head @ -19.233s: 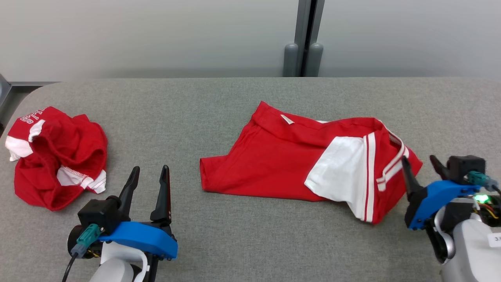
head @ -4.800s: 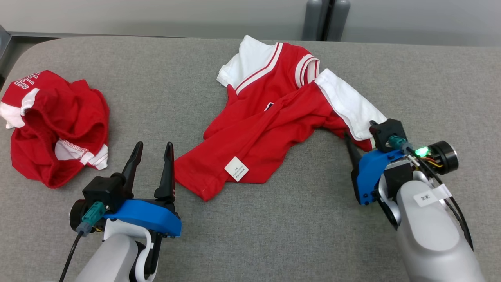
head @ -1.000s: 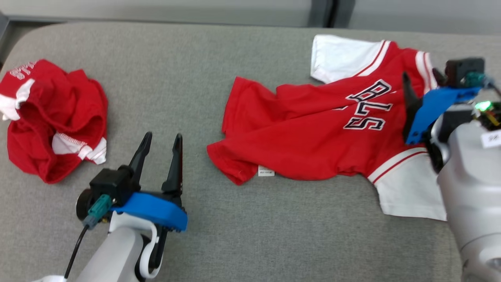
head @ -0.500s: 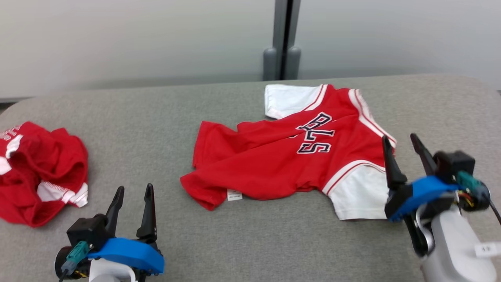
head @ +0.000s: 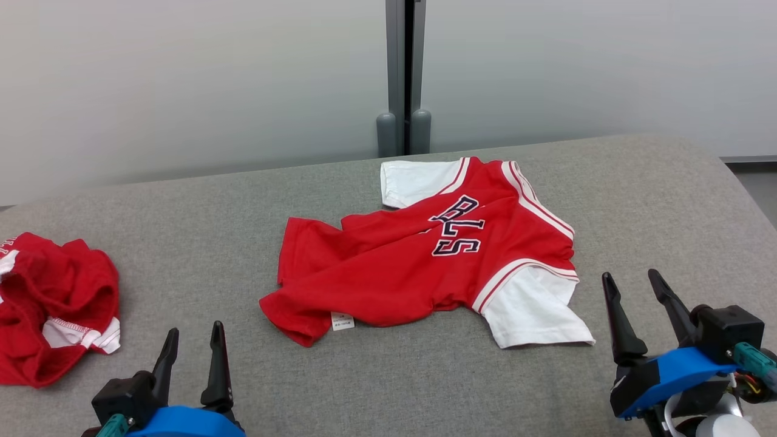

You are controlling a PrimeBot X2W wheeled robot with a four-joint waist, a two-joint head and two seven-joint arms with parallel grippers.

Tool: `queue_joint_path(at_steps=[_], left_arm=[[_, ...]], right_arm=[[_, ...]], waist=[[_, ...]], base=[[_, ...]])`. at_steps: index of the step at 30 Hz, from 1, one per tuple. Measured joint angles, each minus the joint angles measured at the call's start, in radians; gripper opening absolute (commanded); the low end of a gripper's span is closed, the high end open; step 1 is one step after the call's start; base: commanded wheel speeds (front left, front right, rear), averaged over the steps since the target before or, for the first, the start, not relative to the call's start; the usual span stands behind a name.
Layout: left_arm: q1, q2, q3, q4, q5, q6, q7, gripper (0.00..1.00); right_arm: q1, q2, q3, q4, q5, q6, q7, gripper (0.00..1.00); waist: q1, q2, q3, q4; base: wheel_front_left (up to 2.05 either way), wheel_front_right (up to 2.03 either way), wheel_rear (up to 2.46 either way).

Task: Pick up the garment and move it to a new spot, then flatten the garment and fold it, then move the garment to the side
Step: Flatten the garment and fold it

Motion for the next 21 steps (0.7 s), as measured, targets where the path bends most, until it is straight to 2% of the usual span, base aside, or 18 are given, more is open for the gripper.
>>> queue_joint_path(at_steps=[8, 21], left_arm=[[0.009, -0.001, -0.007, -0.013, 0.003, 0.01, 0.0, 1.0], [0.016, -0.005, -0.03, -0.039, 0.005, 0.021, 0.019, 1.0]], right_arm=[[0.023, 0.005, 0.0, -0.047, -0.001, 0.0, 0.035, 1.0], [0.039, 0.006, 0.0, -0.05, 0.02, 0.0, 0.061, 1.0]], waist=[[0.0001, 0.0, -0.004, -0.001], [0.0002, 0.0, -0.008, -0.002]], base=[[0.0, 0.0, 0.0], [0.0, 0.0, 0.0]])
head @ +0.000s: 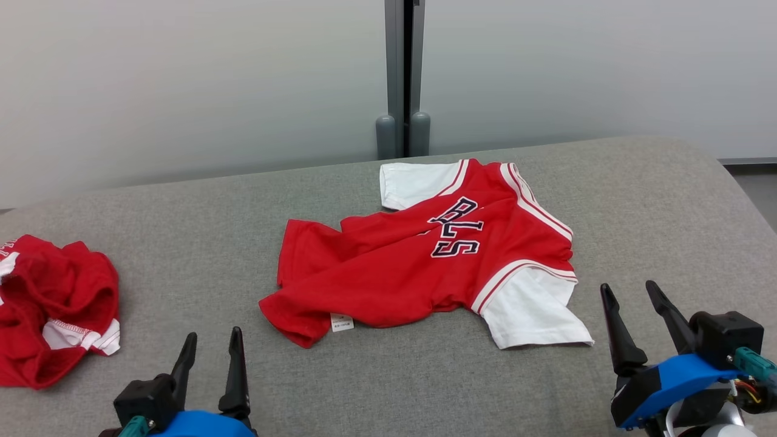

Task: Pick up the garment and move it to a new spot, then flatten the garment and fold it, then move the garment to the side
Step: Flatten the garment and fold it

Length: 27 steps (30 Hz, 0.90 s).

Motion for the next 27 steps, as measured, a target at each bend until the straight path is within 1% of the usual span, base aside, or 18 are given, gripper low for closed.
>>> queue_joint_path(at_steps=[4, 6, 9, 13, 16, 19, 27], left_arm=[[-0.001, 0.0, -0.032, -0.001, 0.014, -0.004, 0.024, 1.0], [-0.012, -0.003, -0.055, 0.001, 0.015, -0.021, 0.045, 1.0], [-0.047, -0.029, -0.088, 0.029, 0.01, -0.049, 0.078, 1.0], [-0.103, -0.071, -0.127, 0.117, -0.003, -0.087, 0.122, 1.0], [-0.145, -0.102, -0.132, 0.202, -0.024, -0.092, 0.154, 1.0], [-0.186, -0.124, -0.127, 0.269, -0.037, -0.098, 0.161, 1.0], [-0.276, -0.148, -0.089, 0.423, -0.085, -0.097, 0.182, 1.0]], right_arm=[[-0.002, 0.0, 0.004, 0.007, -0.001, 0.0, 0.008, 1.0], [-0.006, 0.001, 0.007, 0.023, -0.001, 0.0, 0.008, 1.0], [-0.02, 0.001, 0.016, 0.054, -0.002, 0.0, 0.004, 1.0], [-0.05, 0.001, 0.037, 0.089, 0.009, 0.0, -0.012, 1.0], [-0.066, 0.001, 0.043, 0.109, 0.01, 0.0, -0.022, 1.0], [-0.077, 0.002, 0.052, 0.125, 0.018, 0.0, -0.034, 1.0], [-0.102, 0.002, 0.073, 0.17, 0.033, 0.0, -0.052, 1.0]], waist=[[0.0, 0.0, 0.011, -0.008], [0.0, 0.0, 0.023, -0.016], [0.0001, 0.0, 0.044, -0.026], [0.0001, 0.0, 0.067, -0.038], [0.0001, 0.0, 0.081, -0.046], [0.0001, 0.0, 0.093, -0.054], [0.0001, 0.0, 0.125, -0.075]], base=[[0.0, 0.0, 0.0], [0.0, 0.0, 0.0], [0.0, 0.0, 0.0], [0.0, 0.0, 0.0], [0.0, 0.0, 0.0], [0.0, 0.0, 0.0], [0.0, 0.0, 0.0]])
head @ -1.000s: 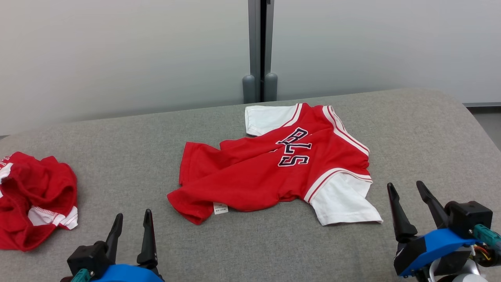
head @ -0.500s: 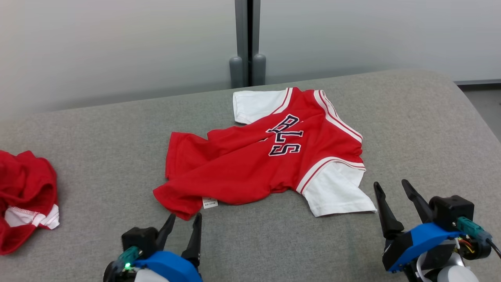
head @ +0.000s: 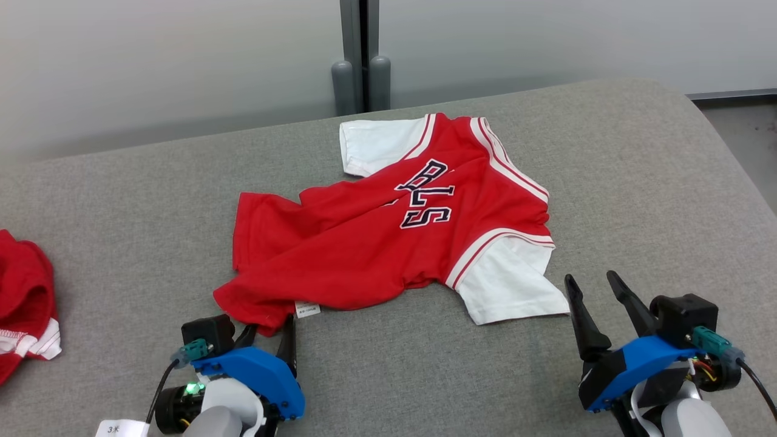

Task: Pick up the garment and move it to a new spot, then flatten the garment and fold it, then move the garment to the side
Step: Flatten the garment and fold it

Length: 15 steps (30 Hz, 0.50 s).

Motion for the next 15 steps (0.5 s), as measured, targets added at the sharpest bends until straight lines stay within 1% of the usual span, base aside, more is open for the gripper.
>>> queue_joint_path(at_steps=[2, 3, 4, 5, 11, 13, 15], left_arm=[[-0.02, -0.001, 0.003, 0.021, -0.002, -0.003, 0.002, 1.0], [-0.032, -0.003, 0.005, 0.031, -0.007, -0.008, -0.002, 0.72], [-0.04, -0.003, 0.005, 0.036, -0.007, -0.01, -0.008, 0.38], [-0.049, -0.003, 0.006, 0.044, -0.006, -0.013, -0.02, 0.0], [-0.067, -0.009, 0.003, 0.079, 0.0, -0.029, -0.061, 0.0], [-0.067, -0.009, 0.007, 0.089, 0.001, -0.024, -0.082, 0.0], [-0.067, -0.004, 0.023, 0.098, 0.0, -0.008, -0.101, 0.0]], right_arm=[[-0.01, 0.0, 0.005, 0.008, 0.001, 0.0, -0.003, 1.0], [-0.014, 0.0, 0.007, 0.011, 0.002, 0.0, -0.005, 1.0], [-0.017, 0.0, 0.008, 0.018, 0.002, 0.0, -0.006, 1.0], [-0.019, 0.0, 0.008, 0.026, 0.002, 0.0, -0.005, 1.0], [-0.043, 0.0, -0.013, 0.11, -0.026, 0.0, 0.051, 1.0], [-0.065, 0.0, -0.027, 0.138, -0.035, 0.0, 0.069, 1.0], [-0.082, 0.0, -0.041, 0.163, -0.041, 0.0, 0.078, 1.0]], waist=[[0.0, 0.0, 0.007, -0.004], [0.0, 0.0, 0.012, -0.005], [0.0, 0.0, 0.015, -0.006], [0.0, 0.0, 0.018, -0.006], [0.0, 0.0, 0.031, -0.005], [0.0, 0.0, 0.033, -0.001], [0.0, 0.0, 0.034, 0.007]], base=[[0.0, 0.0, 0.0], [0.0, 0.0, 0.0], [0.0, 0.0, 0.0], [0.0, 0.0, 0.0], [0.0, 0.0, 0.0], [0.0, 0.0, 0.0], [0.0, 0.0, 0.0]])
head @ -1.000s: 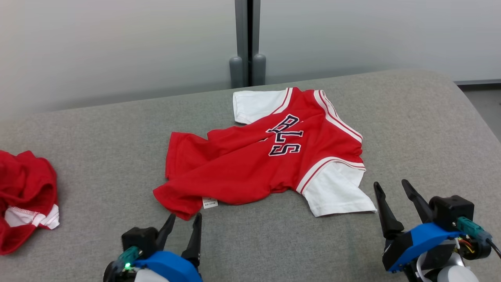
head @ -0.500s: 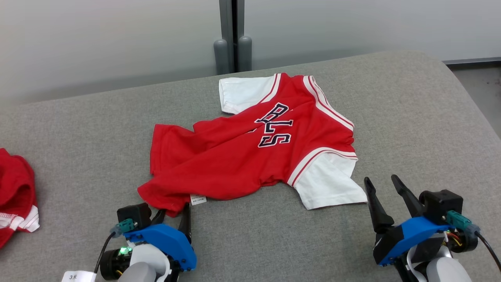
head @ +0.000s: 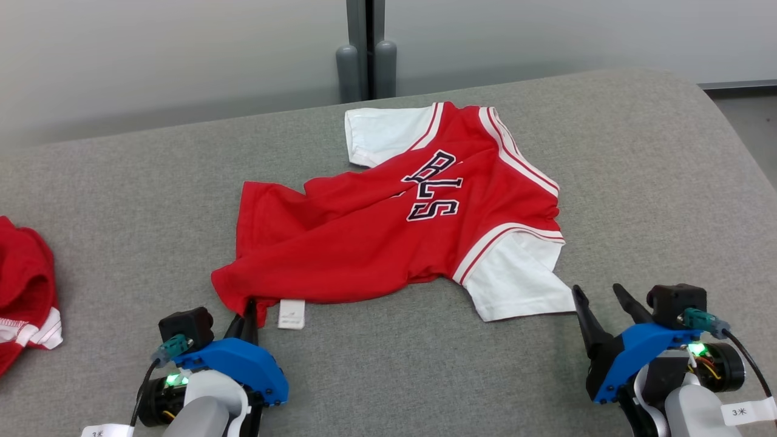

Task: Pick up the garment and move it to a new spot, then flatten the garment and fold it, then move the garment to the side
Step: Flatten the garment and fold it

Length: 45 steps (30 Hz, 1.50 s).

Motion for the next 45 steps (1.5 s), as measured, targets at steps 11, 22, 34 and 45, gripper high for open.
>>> queue_joint_path(at_steps=[11, 22, 34, 45], left_arm=[[0.005, 0.033, 0.017, 0.019, -0.008, 0.02, -0.022, 0.0], [0.004, 0.036, 0.006, 0.016, -0.01, 0.011, -0.023, 0.0], [0.013, 0.059, 0.03, -0.156, -0.007, -0.011, -0.082, 0.0], [0.064, 0.19, 0.105, -0.699, -0.039, 0.026, 0.015, 0.0]], right_arm=[[-0.04, 0.0, -0.038, 0.13, 0.006, 0.0, 0.018, 1.0], [-0.104, -0.007, 0.034, 0.248, -0.033, -0.002, 0.03, 0.0], [-0.097, 0.001, -0.021, 0.023, 0.006, 0.0, -0.034, 0.0], [-0.021, -0.017, -0.065, -0.544, -0.04, 0.0, 0.205, 0.0]], waist=[[0.0001, 0.0, 0.014, 0.047], [-0.0002, 0.0, 0.025, 0.056], [0.0, 0.0, -0.017, 0.053], [-0.0001, 0.0, -0.051, 0.036]], base=[[0.0, 0.0, 0.0], [0.0, 0.0, 0.0], [0.0, 0.0, 0.0], [0.0, 0.0, 0.0]])
